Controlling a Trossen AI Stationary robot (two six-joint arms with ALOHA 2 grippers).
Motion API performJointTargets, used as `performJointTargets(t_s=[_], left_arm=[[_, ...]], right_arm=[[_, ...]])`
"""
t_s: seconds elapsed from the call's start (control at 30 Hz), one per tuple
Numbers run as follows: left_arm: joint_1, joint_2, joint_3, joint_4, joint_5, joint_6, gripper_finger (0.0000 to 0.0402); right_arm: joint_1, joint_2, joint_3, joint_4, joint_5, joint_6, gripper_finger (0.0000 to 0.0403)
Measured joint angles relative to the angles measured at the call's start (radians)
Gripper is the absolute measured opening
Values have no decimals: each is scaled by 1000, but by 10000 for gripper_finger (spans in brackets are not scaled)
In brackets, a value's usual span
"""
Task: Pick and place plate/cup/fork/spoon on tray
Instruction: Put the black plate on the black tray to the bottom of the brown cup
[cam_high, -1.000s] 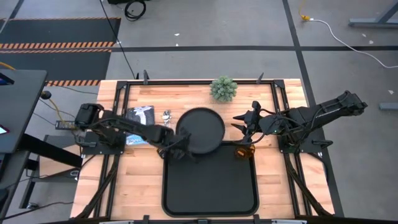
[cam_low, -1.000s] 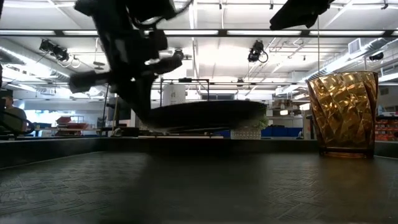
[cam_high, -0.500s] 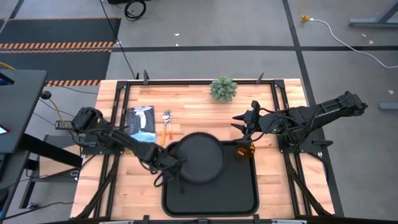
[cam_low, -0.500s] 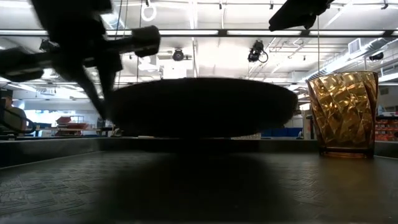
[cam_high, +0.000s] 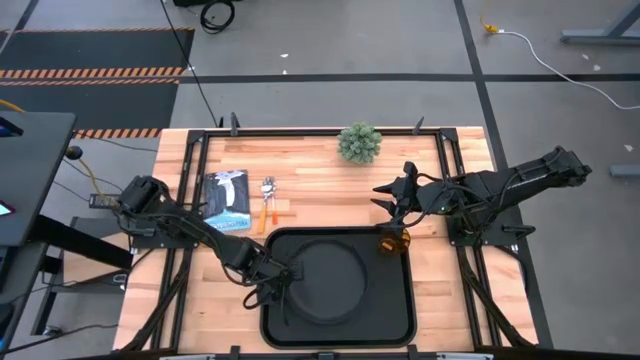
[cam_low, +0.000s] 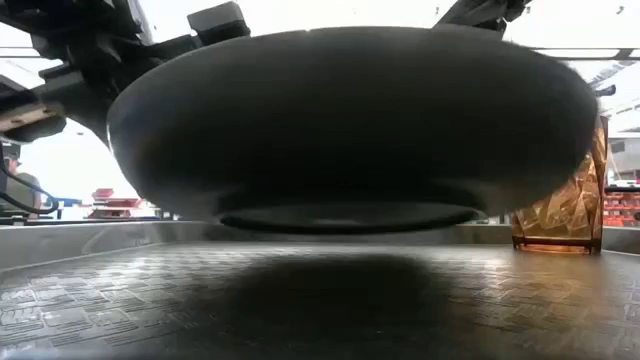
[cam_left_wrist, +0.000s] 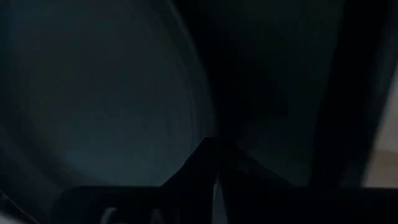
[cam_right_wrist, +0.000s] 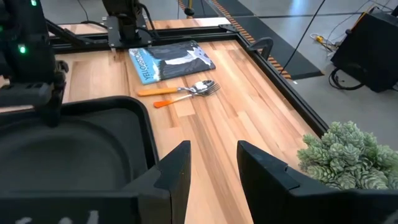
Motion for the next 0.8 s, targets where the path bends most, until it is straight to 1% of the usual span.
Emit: performJointTargets(t_s=[0.3, 0.43, 0.63, 0.7, 0.8], left_arm=[[-6, 41, 0, 187, 17, 27, 14], [-10, 59, 0, 214, 12, 47, 14], [-22, 116, 12, 215, -43, 41, 14], [-23, 137, 48, 201, -41, 10, 14], [-19, 158, 125, 120, -30, -36, 14]], right_arm=[[0, 0, 0, 17, -23, 0, 137], [0, 0, 0, 25, -26, -2, 137], [0, 0, 1, 31, -27, -2, 137], [0, 0, 1, 32, -31, -2, 137], [0, 0, 1, 34, -34, -3, 137]])
